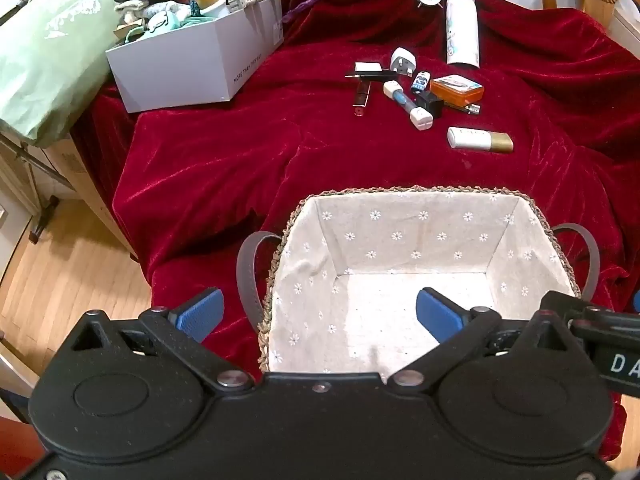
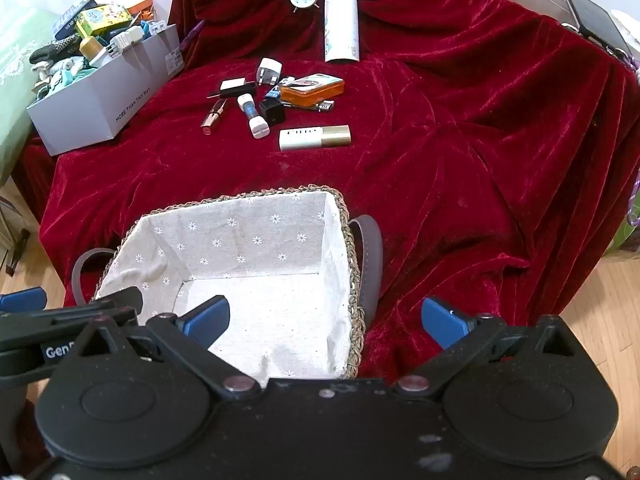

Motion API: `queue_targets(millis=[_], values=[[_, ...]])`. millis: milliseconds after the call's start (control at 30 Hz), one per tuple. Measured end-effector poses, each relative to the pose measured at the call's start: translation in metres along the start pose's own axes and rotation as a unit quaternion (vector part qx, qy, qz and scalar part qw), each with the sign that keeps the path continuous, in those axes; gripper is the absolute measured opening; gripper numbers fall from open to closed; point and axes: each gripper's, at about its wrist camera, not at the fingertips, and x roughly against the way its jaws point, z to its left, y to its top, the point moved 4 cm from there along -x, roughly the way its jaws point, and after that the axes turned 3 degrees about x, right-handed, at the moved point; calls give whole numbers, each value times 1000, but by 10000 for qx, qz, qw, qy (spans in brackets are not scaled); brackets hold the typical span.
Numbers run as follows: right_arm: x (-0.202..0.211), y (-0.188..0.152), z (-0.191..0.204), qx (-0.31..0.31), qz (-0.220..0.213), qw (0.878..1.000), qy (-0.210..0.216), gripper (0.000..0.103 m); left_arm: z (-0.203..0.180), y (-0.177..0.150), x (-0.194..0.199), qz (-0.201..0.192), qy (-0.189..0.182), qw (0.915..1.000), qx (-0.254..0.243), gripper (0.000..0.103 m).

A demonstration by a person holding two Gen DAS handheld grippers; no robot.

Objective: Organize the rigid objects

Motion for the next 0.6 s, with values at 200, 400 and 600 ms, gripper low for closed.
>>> queue_targets(millis=[200, 400, 600], values=[[-1, 0, 0, -3, -2, 10000, 12, 103, 0, 2, 3, 37, -20, 10000, 16, 99], [1, -1, 1, 8, -7, 10000, 2, 103, -1, 1, -1, 43, -23, 10000, 16, 99], [0, 0, 1, -8, 13, 10000, 19, 103, -1, 0, -1, 50, -31, 10000, 20, 99]])
